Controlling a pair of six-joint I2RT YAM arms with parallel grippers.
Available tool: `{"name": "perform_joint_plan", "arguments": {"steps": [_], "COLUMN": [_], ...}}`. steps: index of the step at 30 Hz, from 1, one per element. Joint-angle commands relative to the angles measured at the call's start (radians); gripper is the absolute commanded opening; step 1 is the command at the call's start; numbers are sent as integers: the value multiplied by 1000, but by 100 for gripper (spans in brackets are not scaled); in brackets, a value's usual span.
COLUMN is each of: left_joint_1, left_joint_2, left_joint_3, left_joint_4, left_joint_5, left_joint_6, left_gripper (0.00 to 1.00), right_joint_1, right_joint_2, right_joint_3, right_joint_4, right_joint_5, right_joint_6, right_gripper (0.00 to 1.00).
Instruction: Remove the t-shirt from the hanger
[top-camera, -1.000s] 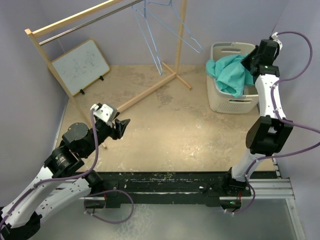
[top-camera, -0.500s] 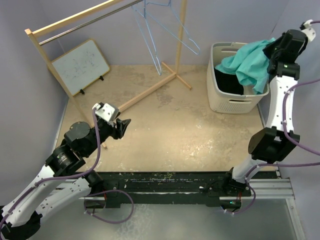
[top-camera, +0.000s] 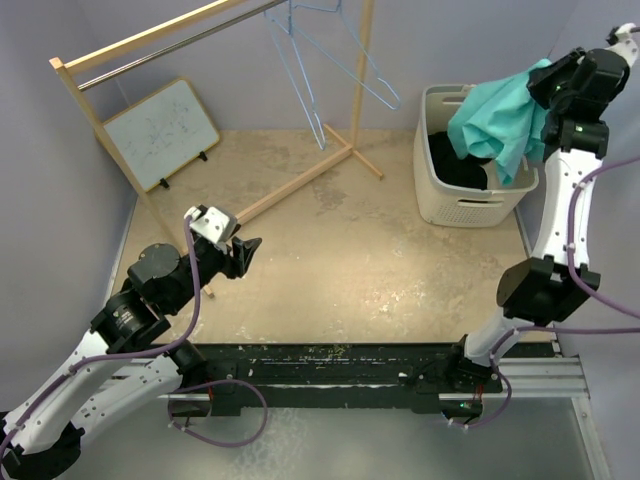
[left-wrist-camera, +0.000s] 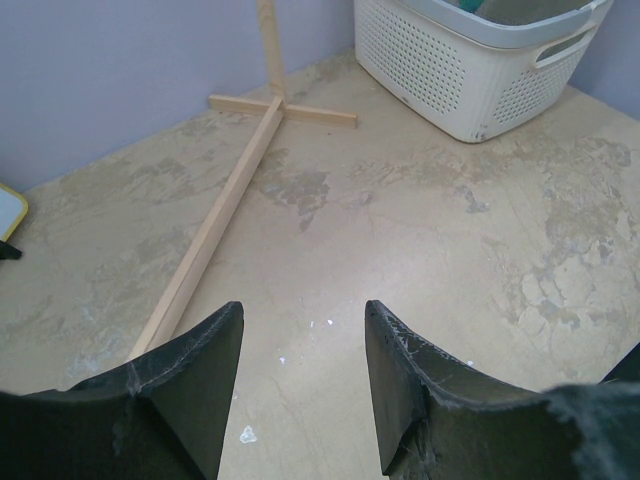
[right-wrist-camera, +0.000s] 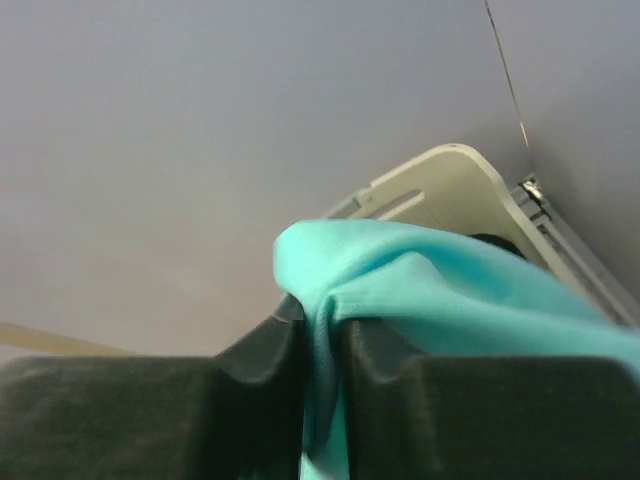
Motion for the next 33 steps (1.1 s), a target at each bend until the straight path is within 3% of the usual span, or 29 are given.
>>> {"name": "perform_joint_plan", "arguments": {"steps": [1, 2, 3, 4, 12, 21, 24, 25, 26, 33], "left_joint_1": [3, 3, 3, 3, 3, 3, 4, 5, 4, 7], "left_joint_2": [-8, -9, -8, -7, 3, 12, 15, 18, 21, 65], "left_joint_3": [1, 2, 2, 2, 1, 4, 3, 2, 2, 25], "left_joint_4": [42, 43, 44, 43, 43, 42, 44, 46, 49, 31], "left_joint_5": [7, 6, 5, 4, 3, -5, -21, -29, -35, -83], "left_joint_6": [-7, -8, -8, -8, -8, -12, -18, -24, -27, -58], "left_gripper": [56, 56, 56, 56, 59, 63, 73, 92, 100, 99], "right_joint_1": [0, 0, 0, 0, 1, 14, 18, 21, 29, 51], "right_joint_2": [97, 124, 135, 136, -81, -463, -594, -638, -687, -960], "right_joint_3": [77, 95, 105, 99, -217, -794, -919, -953, -993, -1161], "right_joint_4": [36, 17, 2, 1, 135, 409, 346, 324, 312, 206], "right_joint_5": [-126, -152, -169, -185, -309, -723, -723, -710, -678, -593], "right_joint_6": [-11, -13, -12, -15, -25, -36, -80, -101, -115, -160], "right_gripper": [46, 73, 91, 99, 100, 100, 100, 100, 100, 100]}}
